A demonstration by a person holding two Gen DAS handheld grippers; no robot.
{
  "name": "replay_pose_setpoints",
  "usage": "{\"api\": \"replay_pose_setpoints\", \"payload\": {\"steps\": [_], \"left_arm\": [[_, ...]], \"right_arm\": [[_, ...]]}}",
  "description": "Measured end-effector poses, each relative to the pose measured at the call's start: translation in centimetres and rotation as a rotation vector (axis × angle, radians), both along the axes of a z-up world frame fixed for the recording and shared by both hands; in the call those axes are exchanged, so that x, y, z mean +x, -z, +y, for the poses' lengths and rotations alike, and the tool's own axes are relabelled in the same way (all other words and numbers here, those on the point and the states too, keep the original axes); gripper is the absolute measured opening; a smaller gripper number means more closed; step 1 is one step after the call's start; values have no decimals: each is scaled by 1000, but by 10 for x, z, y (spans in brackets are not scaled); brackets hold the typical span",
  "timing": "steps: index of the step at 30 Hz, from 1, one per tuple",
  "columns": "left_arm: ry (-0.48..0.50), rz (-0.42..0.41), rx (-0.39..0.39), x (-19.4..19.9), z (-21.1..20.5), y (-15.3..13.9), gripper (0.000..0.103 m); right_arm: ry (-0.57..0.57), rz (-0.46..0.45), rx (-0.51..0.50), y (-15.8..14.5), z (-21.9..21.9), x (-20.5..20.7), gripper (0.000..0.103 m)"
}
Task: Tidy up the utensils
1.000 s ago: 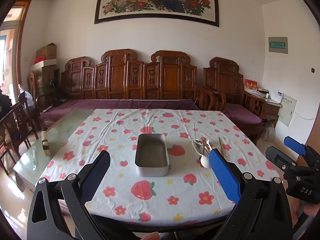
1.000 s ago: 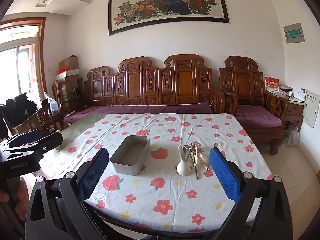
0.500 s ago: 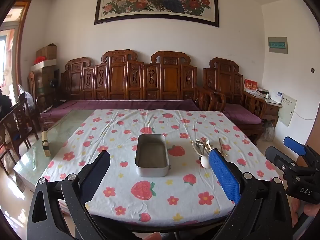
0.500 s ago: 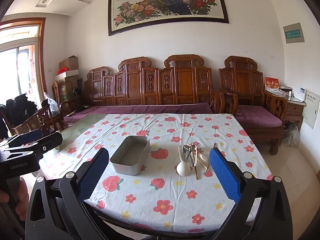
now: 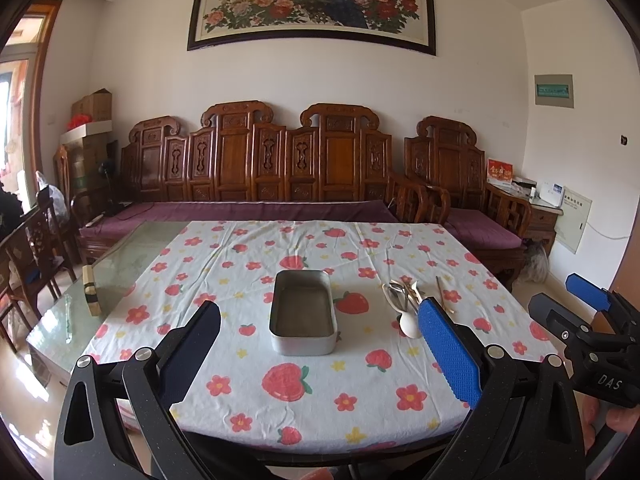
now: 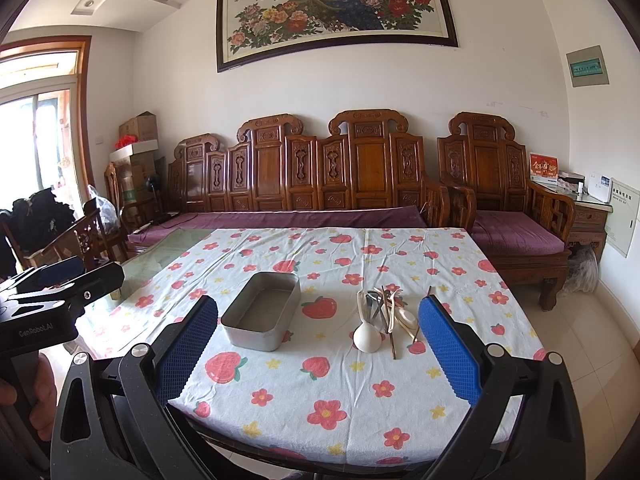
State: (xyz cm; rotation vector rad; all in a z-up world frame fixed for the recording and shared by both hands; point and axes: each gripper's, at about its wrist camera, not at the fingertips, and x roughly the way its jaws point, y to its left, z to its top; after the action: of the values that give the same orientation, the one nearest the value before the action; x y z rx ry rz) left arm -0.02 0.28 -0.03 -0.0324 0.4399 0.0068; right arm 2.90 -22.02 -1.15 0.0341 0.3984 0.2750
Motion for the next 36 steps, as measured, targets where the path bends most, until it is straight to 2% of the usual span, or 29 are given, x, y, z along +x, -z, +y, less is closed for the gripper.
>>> {"api": "replay_pose_setpoints", "payload": {"steps": [36], "left_arm": [[7, -15, 9, 1, -7, -10, 96]], "right_arm": [[-1, -1, 0, -1, 1, 0, 100]]}}
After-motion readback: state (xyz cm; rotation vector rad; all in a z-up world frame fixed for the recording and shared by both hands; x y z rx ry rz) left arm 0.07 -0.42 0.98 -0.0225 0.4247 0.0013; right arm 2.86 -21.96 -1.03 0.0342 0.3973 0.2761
